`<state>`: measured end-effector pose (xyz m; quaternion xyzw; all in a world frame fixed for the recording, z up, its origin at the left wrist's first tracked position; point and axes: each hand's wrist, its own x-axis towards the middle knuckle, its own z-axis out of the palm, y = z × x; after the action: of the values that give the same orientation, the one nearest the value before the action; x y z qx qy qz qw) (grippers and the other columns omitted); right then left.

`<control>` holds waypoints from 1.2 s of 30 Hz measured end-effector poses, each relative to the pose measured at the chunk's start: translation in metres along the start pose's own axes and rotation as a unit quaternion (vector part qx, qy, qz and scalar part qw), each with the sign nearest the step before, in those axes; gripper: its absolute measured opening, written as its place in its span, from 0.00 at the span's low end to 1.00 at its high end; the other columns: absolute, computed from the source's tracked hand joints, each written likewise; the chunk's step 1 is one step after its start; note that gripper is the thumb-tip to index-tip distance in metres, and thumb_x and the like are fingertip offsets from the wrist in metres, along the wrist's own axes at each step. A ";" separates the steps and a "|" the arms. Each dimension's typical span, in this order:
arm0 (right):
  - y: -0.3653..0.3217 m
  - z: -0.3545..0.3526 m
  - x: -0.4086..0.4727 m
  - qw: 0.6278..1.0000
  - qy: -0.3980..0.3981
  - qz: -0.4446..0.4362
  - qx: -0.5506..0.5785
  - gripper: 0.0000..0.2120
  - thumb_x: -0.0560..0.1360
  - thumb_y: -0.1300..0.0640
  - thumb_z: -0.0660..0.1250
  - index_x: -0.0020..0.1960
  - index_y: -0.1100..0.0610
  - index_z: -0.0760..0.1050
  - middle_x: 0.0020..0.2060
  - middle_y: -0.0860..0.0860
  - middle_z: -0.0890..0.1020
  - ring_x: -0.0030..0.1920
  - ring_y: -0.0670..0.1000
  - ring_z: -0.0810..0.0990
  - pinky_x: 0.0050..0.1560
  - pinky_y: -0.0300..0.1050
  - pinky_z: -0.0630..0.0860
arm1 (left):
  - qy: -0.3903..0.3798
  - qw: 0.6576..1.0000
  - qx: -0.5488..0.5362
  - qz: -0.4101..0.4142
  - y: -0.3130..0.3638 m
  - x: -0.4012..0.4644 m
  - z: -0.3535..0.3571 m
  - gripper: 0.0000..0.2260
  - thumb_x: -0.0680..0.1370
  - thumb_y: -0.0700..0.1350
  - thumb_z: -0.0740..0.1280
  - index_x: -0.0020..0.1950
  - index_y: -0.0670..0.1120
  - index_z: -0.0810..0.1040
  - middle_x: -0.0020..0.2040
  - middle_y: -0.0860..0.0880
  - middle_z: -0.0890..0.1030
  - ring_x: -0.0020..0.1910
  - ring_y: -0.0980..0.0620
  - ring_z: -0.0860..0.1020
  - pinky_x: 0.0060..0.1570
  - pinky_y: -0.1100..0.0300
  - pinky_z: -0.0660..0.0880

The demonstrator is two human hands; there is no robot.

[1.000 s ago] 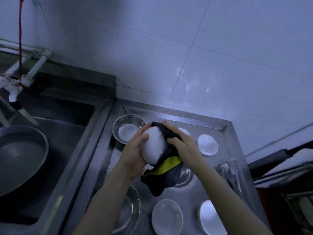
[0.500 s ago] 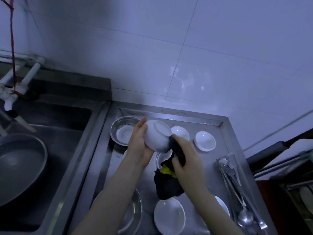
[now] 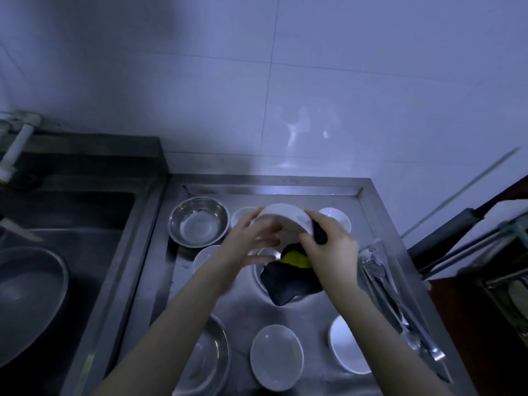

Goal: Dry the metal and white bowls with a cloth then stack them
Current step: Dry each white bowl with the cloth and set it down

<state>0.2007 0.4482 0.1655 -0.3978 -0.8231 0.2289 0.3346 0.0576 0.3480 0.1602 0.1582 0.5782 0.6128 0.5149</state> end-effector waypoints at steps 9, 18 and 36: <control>0.069 -0.042 0.016 0.986 -0.102 0.105 0.086 0.14 0.72 0.57 0.68 0.56 0.46 0.80 0.39 0.40 0.82 0.44 0.42 0.79 0.40 0.24 0.69 | 0.096 0.909 0.378 0.144 -0.030 0.029 0.045 0.14 0.79 0.42 0.66 0.64 0.51 0.77 0.52 0.45 0.79 0.47 0.49 0.81 0.48 0.56 0.80; 0.155 -0.114 0.044 0.985 -0.081 0.115 0.104 0.13 0.71 0.50 0.74 0.54 0.51 0.81 0.45 0.45 0.82 0.43 0.38 0.76 0.44 0.25 0.67 | 0.182 0.958 0.219 0.038 -0.081 0.043 0.122 0.10 0.78 0.35 0.64 0.55 0.44 0.80 0.48 0.44 0.83 0.42 0.44 0.84 0.41 0.48 0.84; 0.281 -0.180 0.042 0.968 -0.241 0.062 0.025 0.26 0.64 0.65 0.73 0.60 0.52 0.74 0.45 0.49 0.78 0.47 0.48 0.75 0.43 0.35 0.67 | 0.259 0.945 0.127 -0.155 -0.204 0.100 0.193 0.05 0.77 0.33 0.64 0.47 0.40 0.79 0.41 0.40 0.81 0.40 0.41 0.81 0.34 0.50 0.83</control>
<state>0.4541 0.6641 0.1208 -0.3727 -0.8472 0.3588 0.1208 0.2599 0.4941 -0.0037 -0.0337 0.7821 0.4667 0.4115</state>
